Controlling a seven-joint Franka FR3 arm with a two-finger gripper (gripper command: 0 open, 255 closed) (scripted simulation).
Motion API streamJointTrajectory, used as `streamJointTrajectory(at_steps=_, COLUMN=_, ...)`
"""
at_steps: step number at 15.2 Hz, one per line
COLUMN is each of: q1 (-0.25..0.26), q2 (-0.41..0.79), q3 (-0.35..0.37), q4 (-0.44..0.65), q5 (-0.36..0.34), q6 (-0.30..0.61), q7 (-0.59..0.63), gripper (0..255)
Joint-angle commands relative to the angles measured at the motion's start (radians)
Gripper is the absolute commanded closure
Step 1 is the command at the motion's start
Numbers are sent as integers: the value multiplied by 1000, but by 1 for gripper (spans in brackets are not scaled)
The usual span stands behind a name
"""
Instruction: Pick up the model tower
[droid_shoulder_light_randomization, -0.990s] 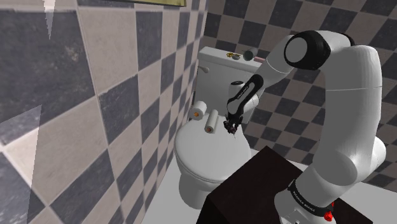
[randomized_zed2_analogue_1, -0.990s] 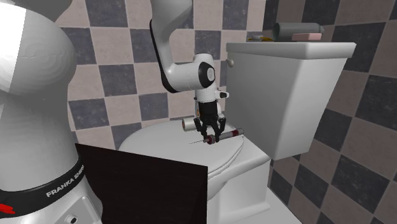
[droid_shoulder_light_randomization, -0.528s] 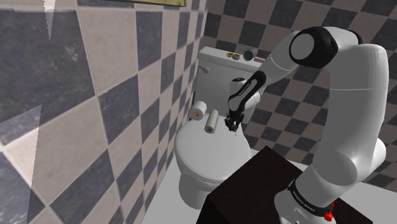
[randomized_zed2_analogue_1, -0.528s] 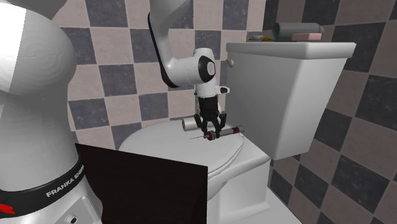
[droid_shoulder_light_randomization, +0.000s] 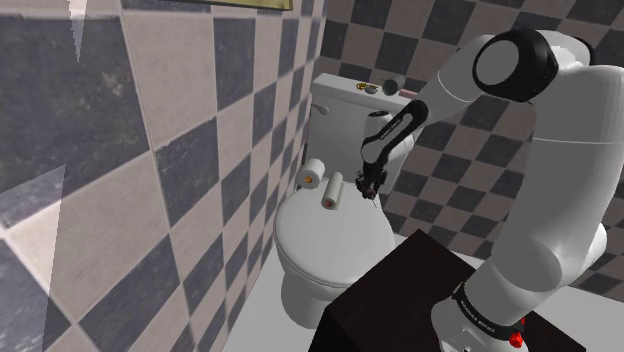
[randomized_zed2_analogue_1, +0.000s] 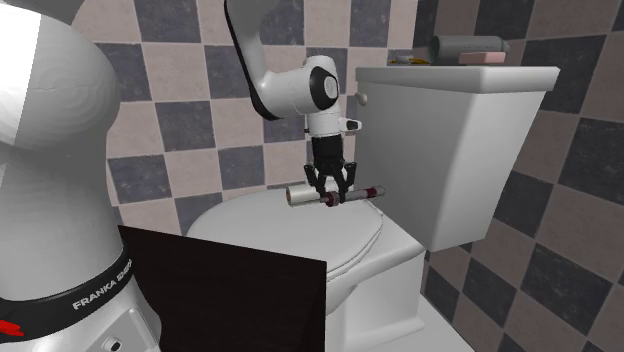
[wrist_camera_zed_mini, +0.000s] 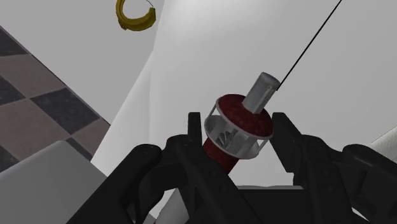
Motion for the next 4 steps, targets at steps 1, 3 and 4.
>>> streamJointTrajectory(at_steps=1, q1=0, q2=-24, q3=1, q4=1, q5=3, q6=-25, q7=-6, gripper=255)
streamJointTrajectory(at_steps=3, q1=0, q2=-38, q3=1, q4=-1, q5=4, q6=-37, q7=-9, gripper=255)
streamJointTrajectory(at_steps=4, q1=0, q2=-38, q3=1, q4=-1, q5=4, q6=-37, q7=-9, gripper=255)
